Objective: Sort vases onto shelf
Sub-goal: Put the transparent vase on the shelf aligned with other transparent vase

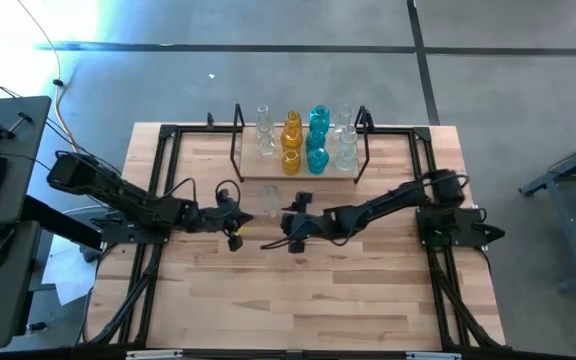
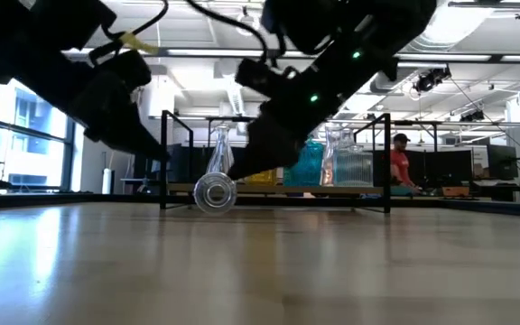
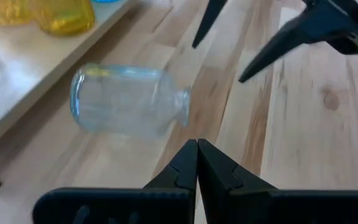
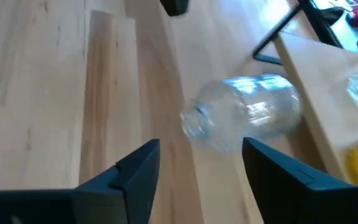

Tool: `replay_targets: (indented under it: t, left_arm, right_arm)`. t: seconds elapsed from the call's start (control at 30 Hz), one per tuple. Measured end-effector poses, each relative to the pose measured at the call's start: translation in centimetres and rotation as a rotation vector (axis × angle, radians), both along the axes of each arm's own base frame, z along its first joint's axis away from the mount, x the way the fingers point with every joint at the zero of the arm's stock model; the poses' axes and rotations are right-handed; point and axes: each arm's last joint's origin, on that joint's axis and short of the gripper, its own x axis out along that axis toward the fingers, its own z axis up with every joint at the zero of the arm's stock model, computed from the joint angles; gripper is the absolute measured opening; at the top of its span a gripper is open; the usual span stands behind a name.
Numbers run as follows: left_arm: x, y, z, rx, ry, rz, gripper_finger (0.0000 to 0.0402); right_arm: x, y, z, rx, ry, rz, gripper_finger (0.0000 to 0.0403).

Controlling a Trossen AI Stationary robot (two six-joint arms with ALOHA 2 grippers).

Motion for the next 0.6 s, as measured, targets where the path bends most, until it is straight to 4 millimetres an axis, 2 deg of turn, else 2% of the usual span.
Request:
replay_targets:
  t: [0.1, 0.23, 0.4, 0.6]
  left_arm:
    - [-0.5, 0.0, -0.7, -0.013, 0.019, 0.011, 0.0000]
    - [-1.1, 0.0, -1.4, 0.001, 0.041, 0.027, 0.0000]
    - [-1.5, 0.0, -1.8, 0.035, 0.039, 0.054, 0.0000]
    - [-2.1, 0.0, -2.4, 0.052, 0.050, 0.070, 0.0000]
  right_arm:
    - [0.8, 0.4, -1.0, -0.043, 0.016, 0.004, 0.0210]
    - [1.5, 0.9, -2.0, -0.211, 0.046, -0.019, 0.0201]
    - [2.3, 1.3, -4.1, -0.396, 0.130, 0.109, 0.0201]
    - [3.0, 1.6, -4.7, -0.583, 0.164, 0.207, 0.0202]
